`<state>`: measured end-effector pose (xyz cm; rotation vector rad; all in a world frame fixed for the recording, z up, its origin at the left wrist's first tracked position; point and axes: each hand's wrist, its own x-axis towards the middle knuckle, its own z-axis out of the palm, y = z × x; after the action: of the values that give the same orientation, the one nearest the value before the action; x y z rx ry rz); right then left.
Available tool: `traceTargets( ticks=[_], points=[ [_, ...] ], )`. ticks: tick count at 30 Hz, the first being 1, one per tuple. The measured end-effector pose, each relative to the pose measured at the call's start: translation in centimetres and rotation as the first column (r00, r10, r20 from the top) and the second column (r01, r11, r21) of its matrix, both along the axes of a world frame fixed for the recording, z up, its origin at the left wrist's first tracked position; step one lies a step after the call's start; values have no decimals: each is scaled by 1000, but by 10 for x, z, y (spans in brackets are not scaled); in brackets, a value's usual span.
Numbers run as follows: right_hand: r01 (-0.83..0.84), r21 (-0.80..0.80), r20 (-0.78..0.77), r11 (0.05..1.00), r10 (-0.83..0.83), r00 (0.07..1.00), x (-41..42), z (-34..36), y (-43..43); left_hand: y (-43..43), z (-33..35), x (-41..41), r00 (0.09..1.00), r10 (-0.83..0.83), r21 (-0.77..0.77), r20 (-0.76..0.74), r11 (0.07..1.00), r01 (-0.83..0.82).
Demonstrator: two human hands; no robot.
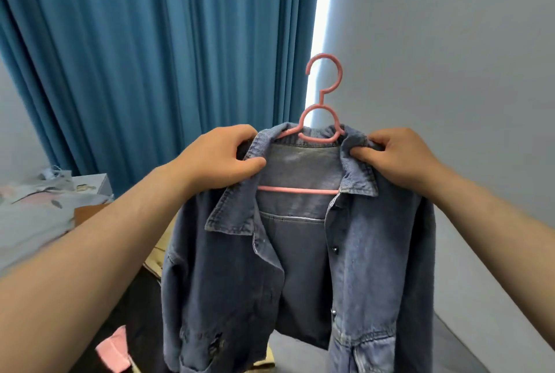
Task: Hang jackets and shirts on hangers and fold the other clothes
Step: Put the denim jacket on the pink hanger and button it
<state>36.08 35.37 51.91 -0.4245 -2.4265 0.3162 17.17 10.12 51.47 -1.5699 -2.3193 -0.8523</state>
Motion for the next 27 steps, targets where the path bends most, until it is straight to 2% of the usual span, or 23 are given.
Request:
traceTargets(
  ticks=[10,13,20,27],
  points=[
    [-290,-78,-24,954,289,957,0,-35,146,114,-27,55,966,254,-22,-45,967,-255],
    [-353,-106,-35,930,351,936,9,-40,177,138,-34,73,955,297,1,-17,955,-297],
    [-349,-210,51,913,366,929,49,-42,214,176,-44,116,941,339,4,-22,941,-339],
    [-289,-224,47,931,306,951,101,-30,217,183,-36,154,966,260,6,17,966,-260]
  ],
)
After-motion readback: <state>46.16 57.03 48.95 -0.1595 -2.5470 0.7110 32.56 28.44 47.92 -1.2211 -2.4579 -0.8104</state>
